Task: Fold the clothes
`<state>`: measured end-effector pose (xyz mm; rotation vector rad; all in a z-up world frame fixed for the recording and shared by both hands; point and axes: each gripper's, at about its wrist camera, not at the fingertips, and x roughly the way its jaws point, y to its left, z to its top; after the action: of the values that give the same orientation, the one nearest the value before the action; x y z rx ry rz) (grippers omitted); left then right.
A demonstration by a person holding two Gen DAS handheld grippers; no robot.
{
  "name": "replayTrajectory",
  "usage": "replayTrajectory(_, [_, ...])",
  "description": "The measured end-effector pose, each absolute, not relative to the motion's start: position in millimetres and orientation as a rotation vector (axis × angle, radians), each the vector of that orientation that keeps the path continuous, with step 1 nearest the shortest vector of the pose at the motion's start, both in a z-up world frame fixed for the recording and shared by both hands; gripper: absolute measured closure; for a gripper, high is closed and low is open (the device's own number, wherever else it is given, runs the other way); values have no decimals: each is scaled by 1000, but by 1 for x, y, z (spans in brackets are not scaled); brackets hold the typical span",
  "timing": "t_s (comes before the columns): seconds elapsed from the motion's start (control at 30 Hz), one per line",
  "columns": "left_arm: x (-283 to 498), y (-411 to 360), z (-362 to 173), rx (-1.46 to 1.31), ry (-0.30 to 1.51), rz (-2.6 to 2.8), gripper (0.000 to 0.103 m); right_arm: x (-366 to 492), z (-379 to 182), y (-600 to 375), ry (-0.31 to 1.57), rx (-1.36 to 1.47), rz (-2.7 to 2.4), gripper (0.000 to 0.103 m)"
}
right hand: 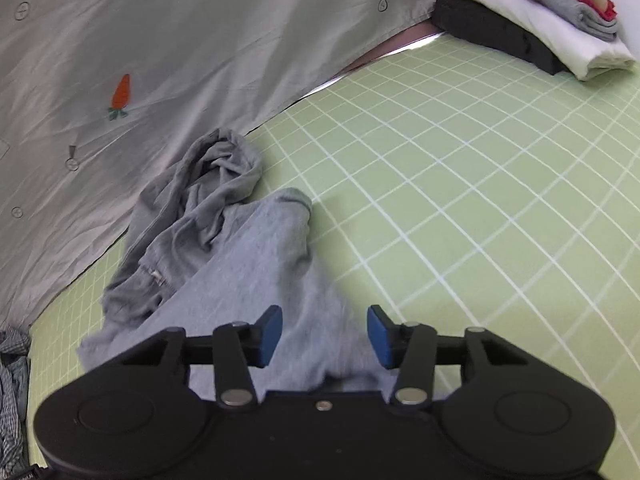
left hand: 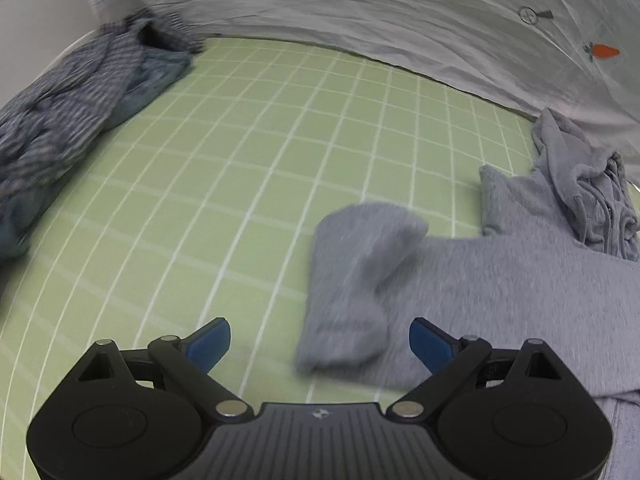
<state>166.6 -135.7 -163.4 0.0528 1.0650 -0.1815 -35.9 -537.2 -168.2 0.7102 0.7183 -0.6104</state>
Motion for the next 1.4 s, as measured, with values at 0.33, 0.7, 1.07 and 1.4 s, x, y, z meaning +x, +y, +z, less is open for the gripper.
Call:
replayTrajectory(0.33, [191, -129, -171, 14, 1074, -194, 91, 0, -193, -536, 795, 530, -639, 103])
replayTrajectory(0.7, [171, -147, -108, -324, 1018, -376, 92, -52, -164, -542, 691, 608, -662, 96])
replayTrajectory(1.07, [109, -258, -103, -113, 1021, -562, 0, -94, -158, -529, 720, 536, -686, 55])
replayTrajectory(1.4, [146, -212, -137, 23, 1100, -274, 0, -35, -165, -490, 740, 527, -462, 51])
